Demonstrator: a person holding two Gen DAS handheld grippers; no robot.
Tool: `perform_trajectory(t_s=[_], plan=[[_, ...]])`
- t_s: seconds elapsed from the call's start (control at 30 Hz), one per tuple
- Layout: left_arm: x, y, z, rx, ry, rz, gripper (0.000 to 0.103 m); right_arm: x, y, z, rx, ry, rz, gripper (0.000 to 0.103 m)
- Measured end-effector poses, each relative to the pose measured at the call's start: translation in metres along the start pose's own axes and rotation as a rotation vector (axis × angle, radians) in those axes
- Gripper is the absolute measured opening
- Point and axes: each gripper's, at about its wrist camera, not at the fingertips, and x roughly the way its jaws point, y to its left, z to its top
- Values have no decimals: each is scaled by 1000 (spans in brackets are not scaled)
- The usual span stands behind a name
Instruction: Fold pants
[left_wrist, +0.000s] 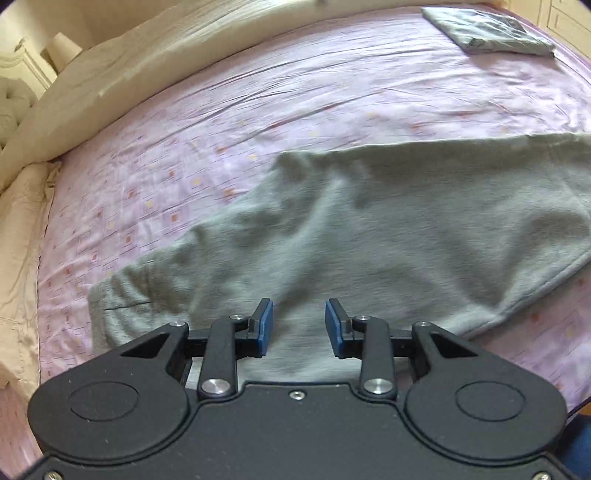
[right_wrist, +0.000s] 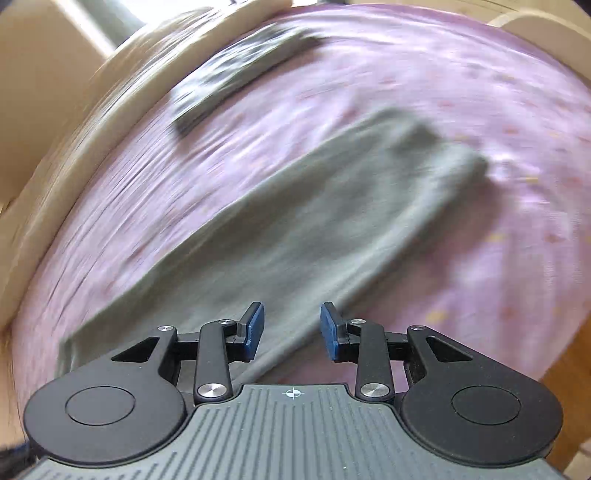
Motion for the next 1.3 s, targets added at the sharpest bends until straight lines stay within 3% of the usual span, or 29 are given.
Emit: perform_trajectory(t_s=[0.1,0.27,0.57,0.8,0.9,0.93,0.97,1.1,1.3], plan=[[-9,-43,7,15,3,-24,44,3,-50,25,118,-24,7,33],[-20,-110,19,45,3,-36,44,18,-102,59,246,-26,58,40],[-29,-175,35,12,24,-56,44,53,-131,96,297,93,145,42],[-19,-190,51,-49,73,-72,44,77,-112,122,174,147,172,42],[-10,-194,64,-79,99,-92,44,80,-99,132,66,175,187,40],[-7,-196,69,-86,105,-97,44,79,-93,134,5,180,183,22],[-3,-198,74,-92,112,-100,44,77,-85,135,-76,182,175,12],[15,-208,101,-111,131,-109,44,58,-64,135,-259,170,174,12],[53,-226,147,-142,151,-123,44,34,-58,144,-264,146,225,12]])
